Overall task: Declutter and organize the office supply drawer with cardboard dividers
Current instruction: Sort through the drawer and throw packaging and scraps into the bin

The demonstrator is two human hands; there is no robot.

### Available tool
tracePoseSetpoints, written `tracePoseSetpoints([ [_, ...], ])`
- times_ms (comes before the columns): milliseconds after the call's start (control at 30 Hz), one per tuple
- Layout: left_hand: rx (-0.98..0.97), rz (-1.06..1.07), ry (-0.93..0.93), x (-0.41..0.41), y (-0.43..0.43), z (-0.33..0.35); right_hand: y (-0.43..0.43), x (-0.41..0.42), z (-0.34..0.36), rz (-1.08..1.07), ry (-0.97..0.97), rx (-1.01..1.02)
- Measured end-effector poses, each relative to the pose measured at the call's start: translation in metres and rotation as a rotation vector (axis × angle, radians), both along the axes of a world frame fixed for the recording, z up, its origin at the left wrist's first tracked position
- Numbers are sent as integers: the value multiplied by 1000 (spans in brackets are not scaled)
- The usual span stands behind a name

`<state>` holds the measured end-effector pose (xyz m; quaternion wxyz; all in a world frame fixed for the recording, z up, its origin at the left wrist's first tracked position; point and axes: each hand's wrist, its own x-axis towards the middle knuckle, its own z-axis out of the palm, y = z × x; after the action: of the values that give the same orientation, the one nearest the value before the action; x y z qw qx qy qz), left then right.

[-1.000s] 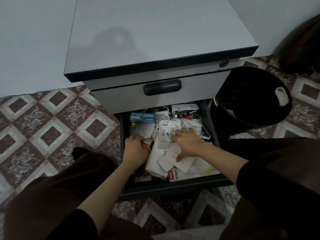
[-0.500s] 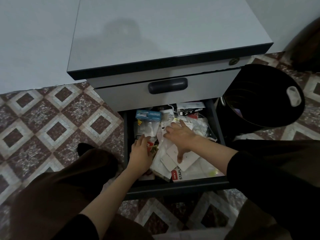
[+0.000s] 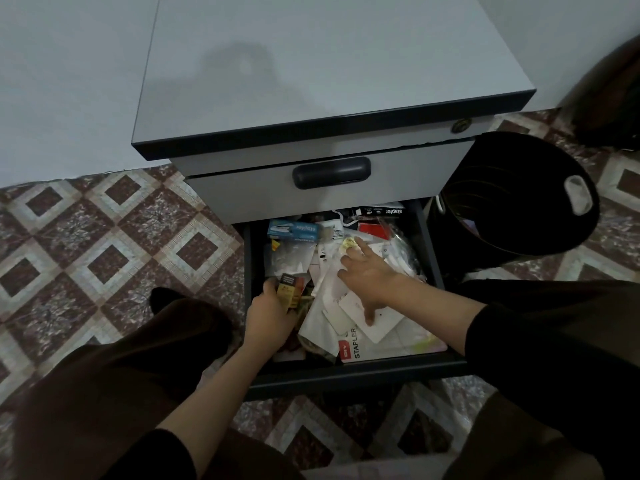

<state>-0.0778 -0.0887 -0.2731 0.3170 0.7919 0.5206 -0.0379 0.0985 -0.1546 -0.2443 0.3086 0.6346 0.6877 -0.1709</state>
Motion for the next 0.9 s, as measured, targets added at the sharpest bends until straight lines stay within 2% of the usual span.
tracePoseSetpoints([
  [133,2,121,-245,9,2,14,-7,11,-1,-44,31,20],
  [233,-92,208,-309,20,13,20,-13,19,2,-159,119,41],
  [400,-341,175,-193,36,20,6,-22,36,2,-445,286,215],
  [533,-514,250,-280,49,11,1,-34,53,1,-586,290,292],
  [633,-499,208,-247,63,3,0,-43,61,-1,-641,276,282],
  [800,-285,-10,-78,74,-3,-3,-53,67,-7,-717,313,264],
  [900,-381,68,-70,76,1,-2,-56,69,-6,-731,309,270],
])
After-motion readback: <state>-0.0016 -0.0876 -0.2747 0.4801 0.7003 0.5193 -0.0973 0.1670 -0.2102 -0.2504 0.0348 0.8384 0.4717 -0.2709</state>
